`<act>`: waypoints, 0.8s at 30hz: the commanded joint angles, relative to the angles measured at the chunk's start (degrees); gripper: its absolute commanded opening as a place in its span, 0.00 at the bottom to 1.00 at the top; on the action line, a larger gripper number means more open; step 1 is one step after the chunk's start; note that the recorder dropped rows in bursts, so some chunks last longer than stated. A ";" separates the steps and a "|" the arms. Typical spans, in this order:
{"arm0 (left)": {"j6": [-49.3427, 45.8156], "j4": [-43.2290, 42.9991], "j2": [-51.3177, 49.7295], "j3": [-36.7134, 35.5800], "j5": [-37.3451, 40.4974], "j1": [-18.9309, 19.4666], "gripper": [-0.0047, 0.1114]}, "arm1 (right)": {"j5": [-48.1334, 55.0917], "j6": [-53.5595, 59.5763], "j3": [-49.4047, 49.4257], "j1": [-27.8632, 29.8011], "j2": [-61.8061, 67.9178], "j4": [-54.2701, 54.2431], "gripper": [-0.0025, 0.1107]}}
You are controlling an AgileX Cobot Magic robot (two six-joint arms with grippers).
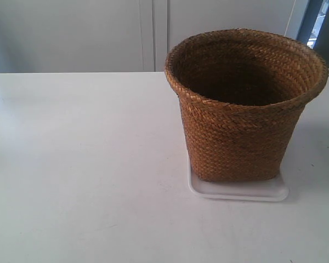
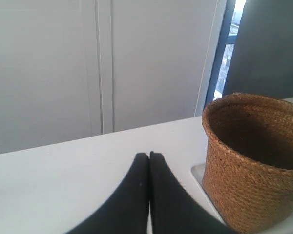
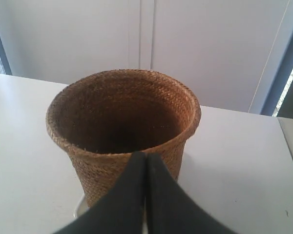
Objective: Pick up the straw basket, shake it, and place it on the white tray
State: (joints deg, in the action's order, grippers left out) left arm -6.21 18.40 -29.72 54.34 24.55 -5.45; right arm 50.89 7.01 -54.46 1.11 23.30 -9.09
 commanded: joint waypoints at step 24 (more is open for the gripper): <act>0.24 8.21 9.93 -17.16 -2.69 -0.64 0.04 | 5.42 0.21 16.57 -0.05 -18.80 -0.69 0.02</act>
